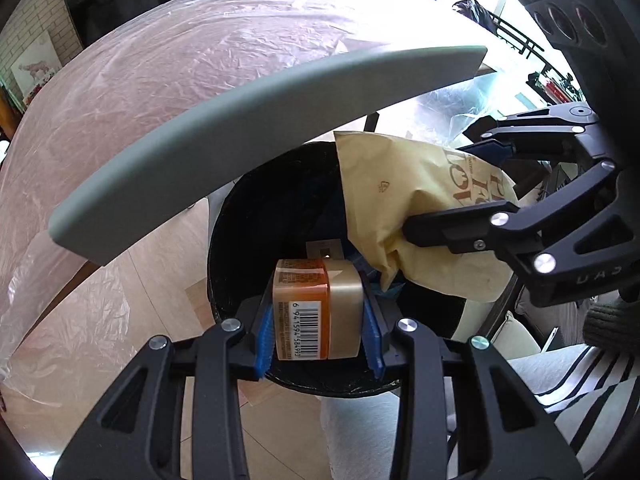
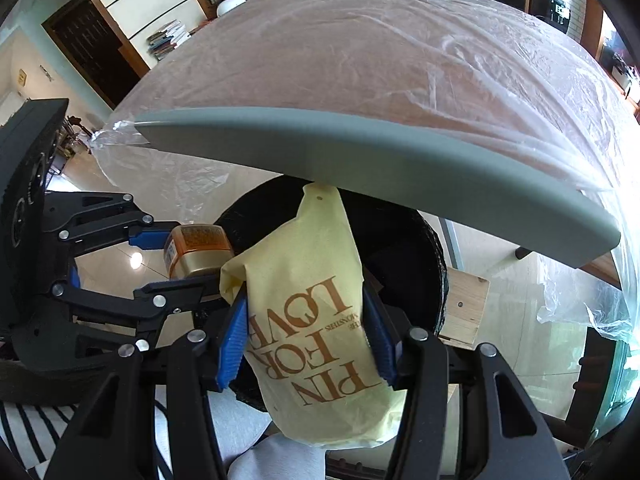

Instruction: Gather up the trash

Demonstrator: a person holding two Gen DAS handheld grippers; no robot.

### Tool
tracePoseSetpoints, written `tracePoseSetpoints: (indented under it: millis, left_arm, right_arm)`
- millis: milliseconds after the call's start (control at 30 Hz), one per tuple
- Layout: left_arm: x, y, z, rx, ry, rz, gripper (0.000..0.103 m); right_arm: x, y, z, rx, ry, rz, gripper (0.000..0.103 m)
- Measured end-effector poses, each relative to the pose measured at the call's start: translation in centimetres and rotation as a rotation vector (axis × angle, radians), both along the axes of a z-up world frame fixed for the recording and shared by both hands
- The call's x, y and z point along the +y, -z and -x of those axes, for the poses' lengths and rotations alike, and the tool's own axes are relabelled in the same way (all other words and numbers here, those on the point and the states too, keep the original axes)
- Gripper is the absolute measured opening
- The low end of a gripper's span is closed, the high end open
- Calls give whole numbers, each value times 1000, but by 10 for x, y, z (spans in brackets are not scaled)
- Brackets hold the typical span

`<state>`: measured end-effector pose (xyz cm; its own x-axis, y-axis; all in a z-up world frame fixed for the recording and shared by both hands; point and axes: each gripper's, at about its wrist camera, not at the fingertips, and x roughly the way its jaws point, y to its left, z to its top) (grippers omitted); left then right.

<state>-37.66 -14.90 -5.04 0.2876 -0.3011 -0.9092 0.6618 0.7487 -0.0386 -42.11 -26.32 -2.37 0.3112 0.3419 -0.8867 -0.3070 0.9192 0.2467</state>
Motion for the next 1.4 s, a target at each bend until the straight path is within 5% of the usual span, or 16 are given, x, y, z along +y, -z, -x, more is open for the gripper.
tracePoseSetpoints:
  millis: [167, 233, 400, 600, 767, 900, 967, 1067, 1400]
  left_arm:
    - [-8, -1, -3, 10, 16, 18, 39]
    - [-8, -5, -4, 13, 13, 31, 68]
    - [-3, -16, -5, 28, -1, 86, 85]
    - [9, -38, 1, 33, -11, 119, 87]
    - [32, -94, 0, -62, -29, 231, 96]
    - [58, -138, -30, -214, -153, 291, 101]
    - [75, -150, -57, -287, -256, 319, 101]
    - [91, -153, -108, -373, -402, 250, 101]
    - [120, -104, -254, -308, -565, 172, 101]
  right_arm:
    - [-4, 3, -1, 7, 12, 0, 55]
    - [-6, 3, -1, 9, 21, 10, 70]
    - [-20, -5, 7, 12, 51, -6, 82]
    - [-41, -34, 20, 2, 65, -61, 87]
    - [-69, -96, 20, -140, 91, -134, 97]
    - [-103, -129, -17, -285, 216, -71, 99]
    - [-121, -133, -51, -357, 306, 42, 99]
    - [-147, -124, -105, -401, 372, 128, 99]
    - [-206, -64, -250, -255, 501, 197, 99]
